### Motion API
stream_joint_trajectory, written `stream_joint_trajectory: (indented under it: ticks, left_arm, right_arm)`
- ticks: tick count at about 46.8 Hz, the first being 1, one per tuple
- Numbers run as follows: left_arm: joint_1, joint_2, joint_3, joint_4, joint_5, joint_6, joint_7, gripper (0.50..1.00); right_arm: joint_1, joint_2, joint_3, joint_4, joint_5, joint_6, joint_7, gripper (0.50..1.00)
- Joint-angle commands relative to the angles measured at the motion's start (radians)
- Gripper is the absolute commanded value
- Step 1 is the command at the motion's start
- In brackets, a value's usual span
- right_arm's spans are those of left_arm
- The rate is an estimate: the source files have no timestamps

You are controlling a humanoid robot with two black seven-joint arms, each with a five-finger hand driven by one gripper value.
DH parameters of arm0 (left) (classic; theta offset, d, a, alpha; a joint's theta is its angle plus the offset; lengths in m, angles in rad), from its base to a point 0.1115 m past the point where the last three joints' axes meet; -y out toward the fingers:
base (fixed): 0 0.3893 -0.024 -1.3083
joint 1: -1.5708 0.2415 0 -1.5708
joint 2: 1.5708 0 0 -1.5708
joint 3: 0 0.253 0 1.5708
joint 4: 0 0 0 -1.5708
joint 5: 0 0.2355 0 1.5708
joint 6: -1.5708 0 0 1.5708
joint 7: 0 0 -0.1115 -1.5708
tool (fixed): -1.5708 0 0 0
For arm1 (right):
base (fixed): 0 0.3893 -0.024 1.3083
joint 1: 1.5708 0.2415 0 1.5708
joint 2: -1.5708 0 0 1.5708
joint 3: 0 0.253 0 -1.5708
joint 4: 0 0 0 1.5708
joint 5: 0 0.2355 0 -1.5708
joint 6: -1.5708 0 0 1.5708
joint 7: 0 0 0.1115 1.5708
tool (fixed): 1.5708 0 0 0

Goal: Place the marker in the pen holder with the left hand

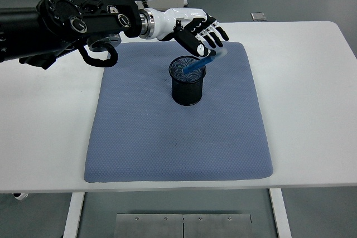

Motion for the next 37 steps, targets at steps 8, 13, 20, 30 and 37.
stream_joint_trajectory:
  ticks: [8, 13, 20, 30, 37]
  left_arm:
    - [-0.004, 0.022, -0.002, -0.001, -0.001, 0.0, -0.002, 0.909]
    - [-0.012, 0.034, -0.006, 0.002, -0.004, 0.002, -0.002, 0.959]
    - [0.015, 0.051, -0.006, 0.029, -0.004, 0.072, 0.0, 1.0]
    - [0.115, 0.166, -0.037, 0.034, -0.005, 0.156, -0.002, 1.0]
    - [0.176, 0.295, -0.167, 0.04, -0.002, 0.18, -0.002, 1.0]
  right_arm:
    - [0.0, 0.0, 0.0, 0.0, 0.0, 0.0, 0.0, 1.0]
    - [0.0, 0.0, 0.0, 0.0, 0.0, 0.0, 0.0, 1.0]
    - [0.0, 0.0, 0.0, 0.0, 0.0, 0.0, 0.0, 1.0]
    - [0.0, 0.0, 0.0, 0.0, 0.0, 0.0, 0.0, 1.0]
    - [0.0, 0.0, 0.0, 0.0, 0.0, 0.0, 0.0, 1.0]
